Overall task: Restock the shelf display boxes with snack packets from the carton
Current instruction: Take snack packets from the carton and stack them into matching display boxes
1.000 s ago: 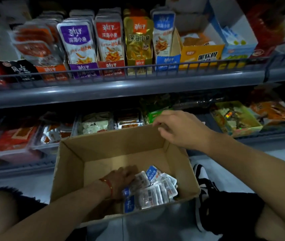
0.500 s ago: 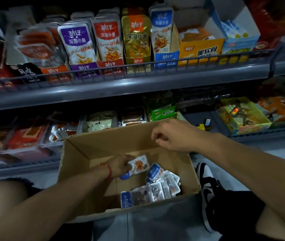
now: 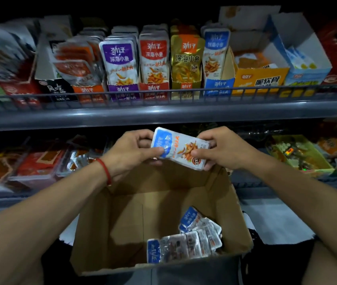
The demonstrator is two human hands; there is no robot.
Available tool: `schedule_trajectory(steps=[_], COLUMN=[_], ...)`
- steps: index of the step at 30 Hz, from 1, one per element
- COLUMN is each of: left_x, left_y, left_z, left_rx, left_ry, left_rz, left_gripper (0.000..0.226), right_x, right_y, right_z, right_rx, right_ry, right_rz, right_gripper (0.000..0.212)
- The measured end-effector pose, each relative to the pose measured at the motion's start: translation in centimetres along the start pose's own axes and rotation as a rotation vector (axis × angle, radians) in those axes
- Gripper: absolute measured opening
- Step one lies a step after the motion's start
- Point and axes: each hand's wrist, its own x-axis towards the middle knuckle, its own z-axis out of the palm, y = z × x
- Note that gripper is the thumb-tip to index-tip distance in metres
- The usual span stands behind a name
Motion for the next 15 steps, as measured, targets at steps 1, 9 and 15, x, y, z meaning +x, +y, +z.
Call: schedule_trajectory(steps=[1, 9, 15], left_x=[0.0, 0.8, 0.4], left_y=[0.1, 1.6, 2.0], left_z=[0.0, -1.8, -2.6], left_rx=[-0.034, 0.179, 0.407], left_ry=[0.032, 0.274, 0.225], left_rz=[-0.005, 0.173, 0.292], left_gripper=[0.026, 0.018, 0.018], right_x=[-0.1, 1.0, 1.7], right_y=[-0.1, -2.3, -2.5], right_z=[0.0, 1.0, 1.4], right_rx=[0.067, 0.500, -0.024], right_ry=[-0.009, -0.124, 0.060], right_rz=[0.022, 0.186, -0.018], right_gripper=[0.017, 0.027, 0.025])
